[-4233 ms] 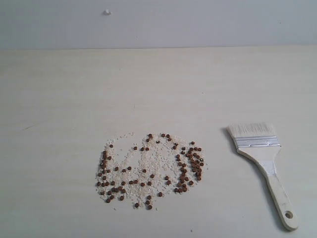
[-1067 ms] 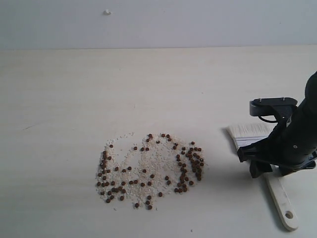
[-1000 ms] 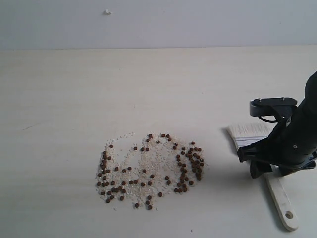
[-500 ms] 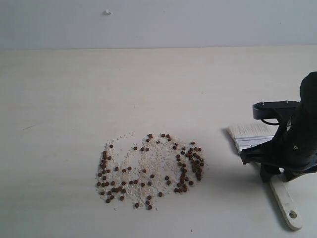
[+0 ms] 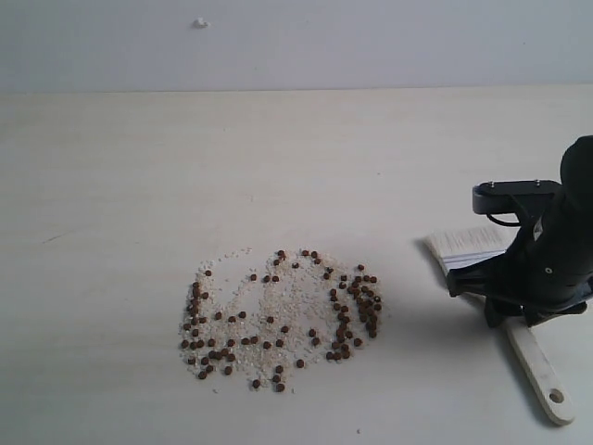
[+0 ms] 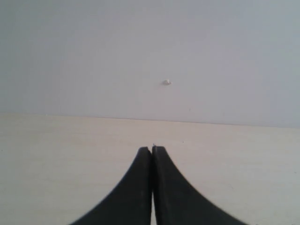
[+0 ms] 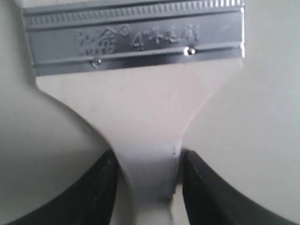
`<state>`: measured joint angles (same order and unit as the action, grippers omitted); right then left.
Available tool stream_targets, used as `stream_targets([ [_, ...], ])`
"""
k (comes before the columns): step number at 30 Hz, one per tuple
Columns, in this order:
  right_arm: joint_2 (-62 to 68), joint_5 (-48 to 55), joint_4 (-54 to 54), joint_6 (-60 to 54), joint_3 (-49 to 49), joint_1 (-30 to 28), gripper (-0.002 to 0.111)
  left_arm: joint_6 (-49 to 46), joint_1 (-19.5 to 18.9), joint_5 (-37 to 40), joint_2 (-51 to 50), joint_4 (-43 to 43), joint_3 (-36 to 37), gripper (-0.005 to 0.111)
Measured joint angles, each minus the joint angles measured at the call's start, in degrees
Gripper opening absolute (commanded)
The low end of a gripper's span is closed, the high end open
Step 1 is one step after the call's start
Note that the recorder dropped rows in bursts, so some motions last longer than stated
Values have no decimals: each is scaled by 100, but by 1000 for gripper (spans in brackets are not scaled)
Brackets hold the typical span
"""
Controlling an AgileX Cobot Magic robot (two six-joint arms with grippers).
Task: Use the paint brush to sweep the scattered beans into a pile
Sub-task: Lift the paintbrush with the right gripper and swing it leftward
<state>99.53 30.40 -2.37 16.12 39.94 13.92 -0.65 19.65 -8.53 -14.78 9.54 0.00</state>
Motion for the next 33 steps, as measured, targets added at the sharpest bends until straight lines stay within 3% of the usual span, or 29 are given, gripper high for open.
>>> stream_targets([
  [6,4,-75,-21,-64,0,0,37,0,0,0,0,0,0,0],
  [14,4,-93,-33,-109,0,0,0,0,0,0,0,0,0,0],
  [33,-378,-161,-33,-151,-10,0,0,0,0,0,0,0,0,0],
])
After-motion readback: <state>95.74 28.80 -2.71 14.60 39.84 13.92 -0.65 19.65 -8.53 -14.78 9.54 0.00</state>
